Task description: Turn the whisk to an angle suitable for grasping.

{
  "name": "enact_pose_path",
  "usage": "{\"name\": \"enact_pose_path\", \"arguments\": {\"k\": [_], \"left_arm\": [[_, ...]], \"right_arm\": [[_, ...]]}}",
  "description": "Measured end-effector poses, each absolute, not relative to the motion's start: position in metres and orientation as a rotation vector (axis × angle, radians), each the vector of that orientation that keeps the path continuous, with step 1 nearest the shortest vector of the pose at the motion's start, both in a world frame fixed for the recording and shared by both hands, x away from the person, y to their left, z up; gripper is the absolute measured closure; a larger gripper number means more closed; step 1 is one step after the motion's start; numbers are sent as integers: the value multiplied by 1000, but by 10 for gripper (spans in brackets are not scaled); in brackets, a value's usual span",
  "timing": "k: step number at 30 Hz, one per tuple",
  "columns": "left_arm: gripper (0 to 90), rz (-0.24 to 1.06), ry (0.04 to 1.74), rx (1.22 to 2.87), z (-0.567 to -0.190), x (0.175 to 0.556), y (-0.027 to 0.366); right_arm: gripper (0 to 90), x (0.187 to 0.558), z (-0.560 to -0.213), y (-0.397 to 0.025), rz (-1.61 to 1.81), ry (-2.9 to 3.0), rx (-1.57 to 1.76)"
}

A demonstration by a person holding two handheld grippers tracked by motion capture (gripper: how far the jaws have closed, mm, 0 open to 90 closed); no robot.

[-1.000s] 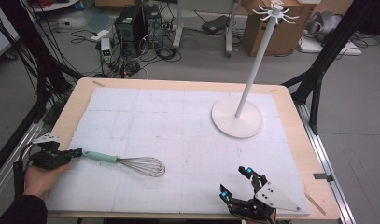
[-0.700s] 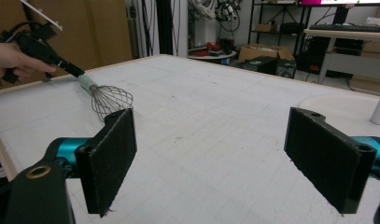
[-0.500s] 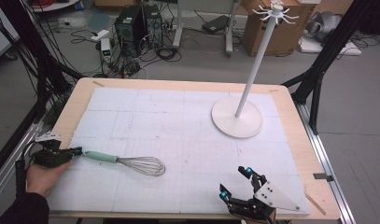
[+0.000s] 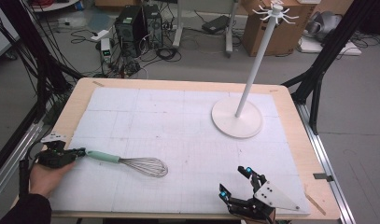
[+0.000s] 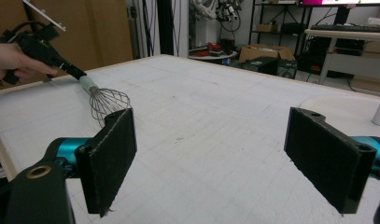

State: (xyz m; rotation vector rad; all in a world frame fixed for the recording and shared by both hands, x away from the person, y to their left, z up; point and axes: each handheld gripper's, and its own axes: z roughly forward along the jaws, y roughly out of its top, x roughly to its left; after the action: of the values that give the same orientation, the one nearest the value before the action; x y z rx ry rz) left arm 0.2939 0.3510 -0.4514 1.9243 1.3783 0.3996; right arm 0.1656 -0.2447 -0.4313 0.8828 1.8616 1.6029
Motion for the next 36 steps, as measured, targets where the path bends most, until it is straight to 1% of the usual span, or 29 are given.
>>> {"name": "enact_pose_path", "arguments": {"k": [6,25,31,36], "left_arm": [[900,431,1397,1914,-449,300,350],[900,404,1359,1971,-452,300,341],[900,389,1322,1991,-451,297,327],[899,342,1262,2025,-451,293,304]], "right_arm": [[159,165,-431,-245,1606,1860,882],[158,165,-431,-245,1604,1860,882],[159,165,-431,-245,1604,1860,881],[158,165,-431,-245,1605,1860,882]]}}
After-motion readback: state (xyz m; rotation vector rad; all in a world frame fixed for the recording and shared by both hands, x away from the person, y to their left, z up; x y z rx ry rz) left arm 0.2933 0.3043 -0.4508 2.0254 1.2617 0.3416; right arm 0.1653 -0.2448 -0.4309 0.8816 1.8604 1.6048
